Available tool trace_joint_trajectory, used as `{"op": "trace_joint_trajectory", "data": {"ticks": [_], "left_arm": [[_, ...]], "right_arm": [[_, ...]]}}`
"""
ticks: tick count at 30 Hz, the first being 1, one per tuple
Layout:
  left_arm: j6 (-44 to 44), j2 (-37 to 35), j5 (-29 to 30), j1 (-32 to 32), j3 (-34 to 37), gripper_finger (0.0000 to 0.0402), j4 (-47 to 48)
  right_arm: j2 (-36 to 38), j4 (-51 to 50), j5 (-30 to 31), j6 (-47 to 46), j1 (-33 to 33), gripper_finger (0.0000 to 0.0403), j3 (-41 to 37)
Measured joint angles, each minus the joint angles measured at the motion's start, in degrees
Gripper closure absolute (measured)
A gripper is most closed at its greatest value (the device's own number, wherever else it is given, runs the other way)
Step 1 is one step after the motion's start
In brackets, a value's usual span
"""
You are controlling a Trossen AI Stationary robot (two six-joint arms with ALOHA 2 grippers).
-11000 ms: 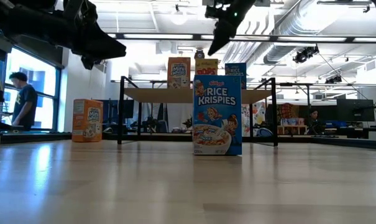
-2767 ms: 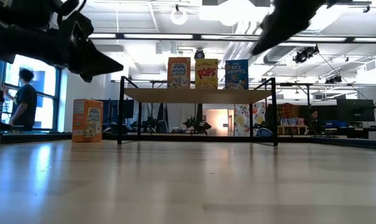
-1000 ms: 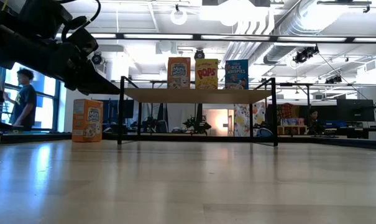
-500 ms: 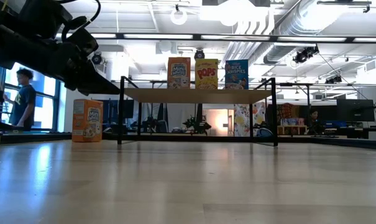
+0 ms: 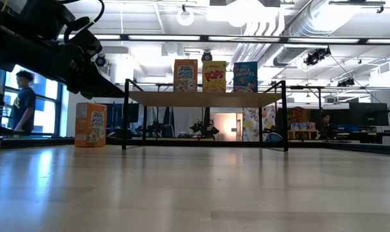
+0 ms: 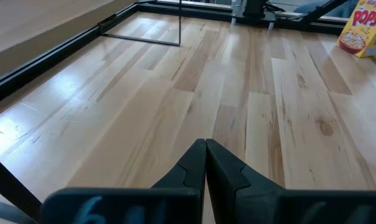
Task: Stack cereal on shelf
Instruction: Put the yellow cereal box on the shelf aligned with the other yellow cereal box
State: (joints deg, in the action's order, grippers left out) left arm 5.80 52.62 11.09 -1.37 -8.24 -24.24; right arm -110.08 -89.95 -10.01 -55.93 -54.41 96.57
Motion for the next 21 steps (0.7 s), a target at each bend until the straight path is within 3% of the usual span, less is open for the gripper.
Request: {"op": "trace_joint_trajectory", "data": {"ticks": [13, 21], "left_arm": [[0.1, 0.0, 0.0, 0.0, 0.0, 0.0399, 0.0], [0.2, 0.0, 0.0, 0.0, 0.0, 0.0399, 0.0]], "right_arm": [[0.0, 0.3, -3.9, -0.7, 0.4, 0.0124, 0.1], [0.1, 0.0, -1.6, -0.1, 0.4, 0.0078, 0.1]]}}
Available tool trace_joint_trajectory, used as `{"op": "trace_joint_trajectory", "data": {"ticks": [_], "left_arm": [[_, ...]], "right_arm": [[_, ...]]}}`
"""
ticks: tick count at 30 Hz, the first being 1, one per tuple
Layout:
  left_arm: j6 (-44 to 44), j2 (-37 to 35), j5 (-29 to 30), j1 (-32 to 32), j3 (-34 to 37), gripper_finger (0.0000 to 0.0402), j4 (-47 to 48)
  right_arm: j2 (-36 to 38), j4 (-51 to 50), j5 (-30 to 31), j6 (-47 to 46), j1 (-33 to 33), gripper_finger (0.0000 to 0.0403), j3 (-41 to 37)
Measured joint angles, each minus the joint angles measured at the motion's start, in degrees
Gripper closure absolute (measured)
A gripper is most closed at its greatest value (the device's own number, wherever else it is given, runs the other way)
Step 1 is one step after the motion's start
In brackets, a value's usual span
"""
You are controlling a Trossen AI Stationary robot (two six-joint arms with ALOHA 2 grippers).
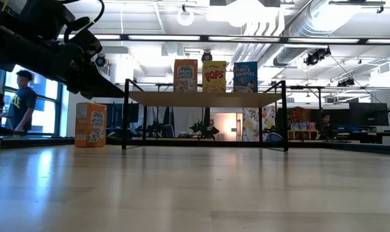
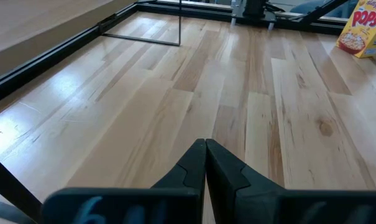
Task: Stack cereal on shelf
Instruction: Put the yellow cereal box on the shelf aligned with the other yellow cereal box
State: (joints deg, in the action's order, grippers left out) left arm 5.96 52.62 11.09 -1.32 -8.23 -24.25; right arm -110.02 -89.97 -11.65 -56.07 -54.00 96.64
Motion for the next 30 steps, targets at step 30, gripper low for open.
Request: {"op": "trace_joint_trajectory", "data": {"ticks": [30], "left_arm": [[2.0, 0.0, -0.2, 0.0, 0.0, 0.0399, 0.0]], "right_arm": [[0.2, 0.0, 5.6, 6.7, -4.4, 0.0061, -4.9]]}}
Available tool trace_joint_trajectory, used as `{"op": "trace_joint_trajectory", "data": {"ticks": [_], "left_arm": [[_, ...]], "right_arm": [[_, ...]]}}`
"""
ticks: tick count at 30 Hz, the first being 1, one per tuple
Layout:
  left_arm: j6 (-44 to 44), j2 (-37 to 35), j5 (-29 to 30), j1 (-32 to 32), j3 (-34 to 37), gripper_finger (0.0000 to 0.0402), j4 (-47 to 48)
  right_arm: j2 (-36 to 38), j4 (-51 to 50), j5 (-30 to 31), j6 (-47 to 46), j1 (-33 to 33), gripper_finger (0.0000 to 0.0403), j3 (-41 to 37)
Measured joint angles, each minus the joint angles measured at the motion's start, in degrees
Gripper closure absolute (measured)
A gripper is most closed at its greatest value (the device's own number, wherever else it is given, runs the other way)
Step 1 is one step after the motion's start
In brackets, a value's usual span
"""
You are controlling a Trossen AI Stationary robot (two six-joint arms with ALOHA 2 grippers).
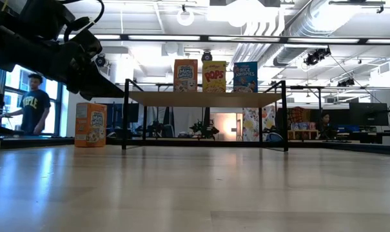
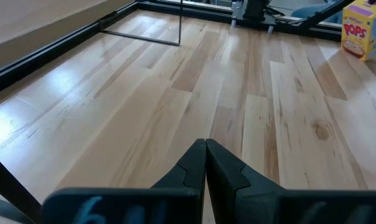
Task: Stack cereal on shelf
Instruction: Put the yellow cereal box on the shelf aligned with the other yellow cereal box
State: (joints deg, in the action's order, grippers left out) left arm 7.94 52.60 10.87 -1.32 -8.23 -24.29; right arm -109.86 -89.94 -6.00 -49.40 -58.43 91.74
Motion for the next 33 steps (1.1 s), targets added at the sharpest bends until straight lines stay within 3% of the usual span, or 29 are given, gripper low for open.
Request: {"op": "trace_joint_trajectory", "data": {"ticks": [13, 16, 19, 26, 28, 33], "left_arm": [[2.6, 0.0, -0.3, 0.1, 0.0, 0.0399, -0.8], [4.5, 0.0, -0.5, 1.3, 0.0, 0.0399, -2.4], [5.7, 0.0, -0.4, 3.1, 0.0, 0.0399, -4.6], [8.9, 2.8, 1.7, 7.3, -0.7, 0.0399, -7.0], [9.0, 4.9, 1.7, 8.5, -2.0, 0.0399, -7.0], [7.1, 11.5, 1.7, 11.5, -6.5, 0.0399, -7.1]], "right_arm": [[0.0, 0.0, 1.7, -6.0, 3.6, 0.0078, 0.0], [0.8, 0.0, 1.2, -8.9, 4.9, 0.0114, 0.0], [2.0, -0.2, 1.3, -13.0, 5.4, 0.0176, 0.1], [2.4, 2.4, -4.2, -18.7, 2.7, 0.0378, -9.6], [2.4, 2.7, -4.7, -19.1, 2.9, 0.0389, -12.4], [2.4, 10.7, -5.0, -18.0, 3.6, 0.037, -17.3]]}}
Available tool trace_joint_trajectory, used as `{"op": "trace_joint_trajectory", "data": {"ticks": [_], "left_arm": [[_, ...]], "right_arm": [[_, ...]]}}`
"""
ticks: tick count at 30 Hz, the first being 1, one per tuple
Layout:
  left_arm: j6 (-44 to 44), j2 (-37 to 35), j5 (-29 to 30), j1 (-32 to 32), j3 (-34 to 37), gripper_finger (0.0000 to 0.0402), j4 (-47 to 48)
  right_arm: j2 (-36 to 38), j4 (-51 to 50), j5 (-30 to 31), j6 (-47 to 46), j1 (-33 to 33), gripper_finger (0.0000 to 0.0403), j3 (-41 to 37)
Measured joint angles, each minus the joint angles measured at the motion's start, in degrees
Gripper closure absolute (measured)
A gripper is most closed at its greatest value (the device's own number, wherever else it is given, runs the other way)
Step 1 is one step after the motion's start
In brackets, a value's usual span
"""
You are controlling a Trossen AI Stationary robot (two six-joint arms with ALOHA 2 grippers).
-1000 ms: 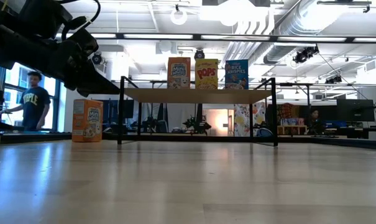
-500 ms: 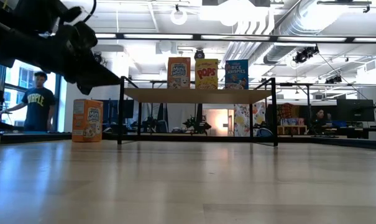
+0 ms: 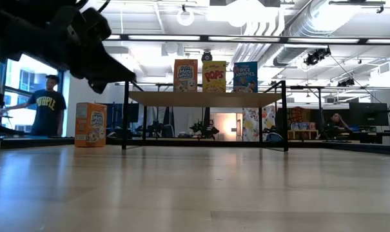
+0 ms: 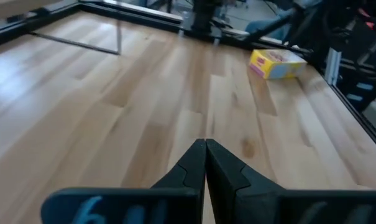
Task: Stack cereal on shelf
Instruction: Put the yellow cereal box on the shelf aligned with the other yellow cereal box
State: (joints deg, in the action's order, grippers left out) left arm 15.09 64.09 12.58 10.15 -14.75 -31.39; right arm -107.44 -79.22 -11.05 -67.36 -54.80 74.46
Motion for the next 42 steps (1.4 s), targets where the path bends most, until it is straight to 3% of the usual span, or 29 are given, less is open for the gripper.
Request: {"op": "trace_joint_trajectory", "data": {"ticks": [5, 10, 17, 26, 30, 35, 42], "left_arm": [[-0.7, 5.0, 0.0, 1.9, -3.7, 0.0399, 0.0], [-1.7, 7.6, 0.0, 3.2, -5.6, 0.0399, 0.0], [-1.2, 8.6, 0.6, 4.7, -6.8, 0.0399, -0.2], [0.0, 10.2, 1.3, 5.4, -9.8, 0.0399, -0.2], [1.7, 14.9, 1.3, 6.3, -10.9, 0.0399, -2.7], [4.7, 22.0, 1.3, 6.9, -12.7, 0.0399, -9.1], [8.9, 30.6, 0.6, 6.9, -19.4, 0.0395, -8.8]], "right_arm": [[0.0, 5.8, 3.5, 1.6, 1.8, 0.0399, -1.9], [0.1, 9.3, 7.3, 4.7, 4.6, 0.0397, -2.2], [0.4, 11.2, 19.5, 13.9, 13.0, 0.0401, -2.2], [12.4, 16.5, 30.7, 25.8, 24.9, 0.0403, -1.5], [21.2, 18.8, 33.3, 23.1, 25.3, 0.0403, -9.0], [30.8, 33.9, 32.9, 19.2, 26.0, 0.0403, -24.4], [35.9, 48.1, 29.3, 16.8, 30.5, 0.0403, -37.0]]}}
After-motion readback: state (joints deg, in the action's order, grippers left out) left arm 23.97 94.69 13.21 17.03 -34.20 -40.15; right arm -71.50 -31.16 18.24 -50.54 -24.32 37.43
